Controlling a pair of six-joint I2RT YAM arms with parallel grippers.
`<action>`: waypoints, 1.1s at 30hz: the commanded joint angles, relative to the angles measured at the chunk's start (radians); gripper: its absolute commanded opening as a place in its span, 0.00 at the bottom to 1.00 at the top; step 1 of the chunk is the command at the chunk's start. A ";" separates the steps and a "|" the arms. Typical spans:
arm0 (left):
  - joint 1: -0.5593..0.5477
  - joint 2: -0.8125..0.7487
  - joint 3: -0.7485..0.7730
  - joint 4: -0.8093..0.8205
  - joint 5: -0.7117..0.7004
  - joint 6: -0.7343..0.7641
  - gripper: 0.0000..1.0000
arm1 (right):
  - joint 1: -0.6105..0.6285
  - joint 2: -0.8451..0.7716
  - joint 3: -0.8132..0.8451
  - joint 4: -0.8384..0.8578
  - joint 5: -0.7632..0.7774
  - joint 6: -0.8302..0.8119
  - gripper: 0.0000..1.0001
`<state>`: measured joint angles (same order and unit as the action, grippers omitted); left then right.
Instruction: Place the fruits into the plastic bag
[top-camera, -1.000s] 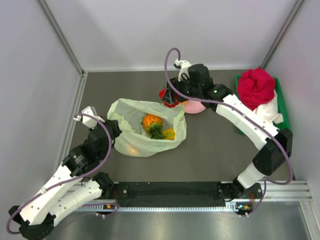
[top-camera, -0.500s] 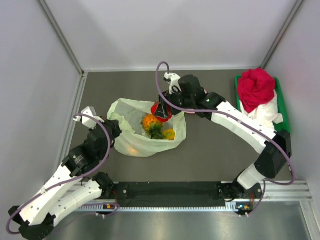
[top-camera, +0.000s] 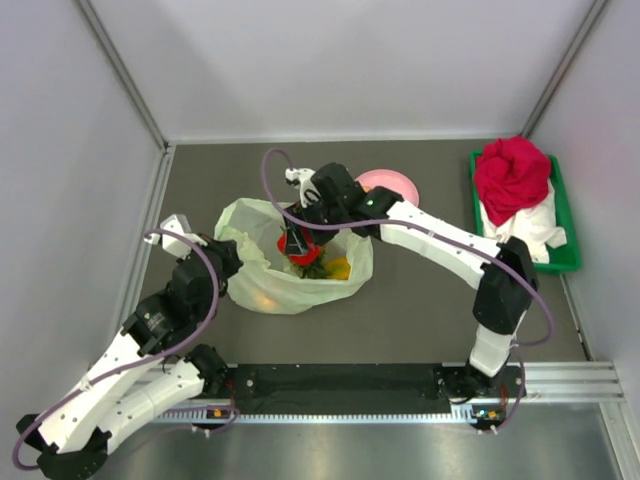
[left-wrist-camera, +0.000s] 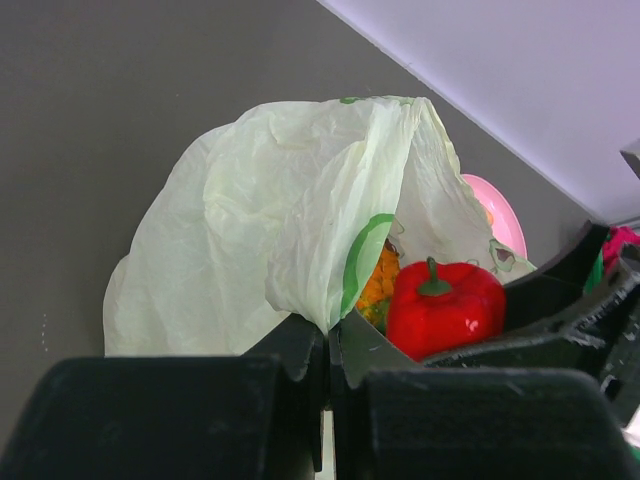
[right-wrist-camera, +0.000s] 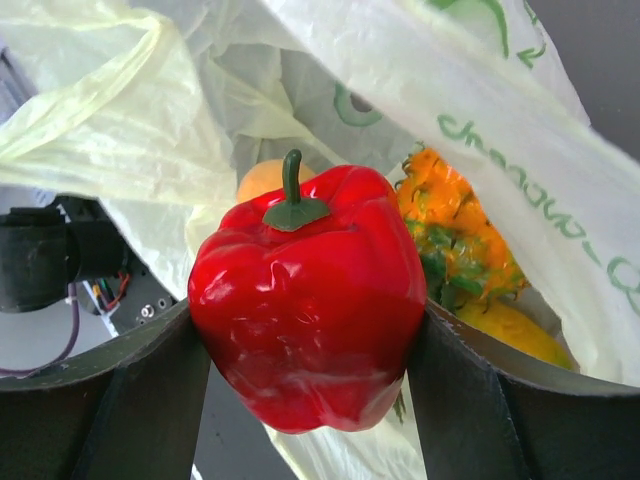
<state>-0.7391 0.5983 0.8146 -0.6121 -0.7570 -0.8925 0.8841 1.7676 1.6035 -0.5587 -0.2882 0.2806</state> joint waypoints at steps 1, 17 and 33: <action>0.004 -0.018 -0.008 0.003 -0.016 -0.003 0.00 | 0.012 0.055 0.142 -0.052 0.047 -0.003 0.40; 0.004 -0.014 0.020 0.000 -0.016 0.012 0.00 | 0.038 0.274 0.328 -0.070 0.084 0.003 0.41; 0.003 0.070 0.011 0.090 0.012 0.015 0.00 | 0.046 0.288 0.243 -0.106 0.064 -0.073 0.55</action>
<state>-0.7391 0.6468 0.8070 -0.5903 -0.7586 -0.8890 0.9211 2.0731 1.8706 -0.6460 -0.2150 0.2451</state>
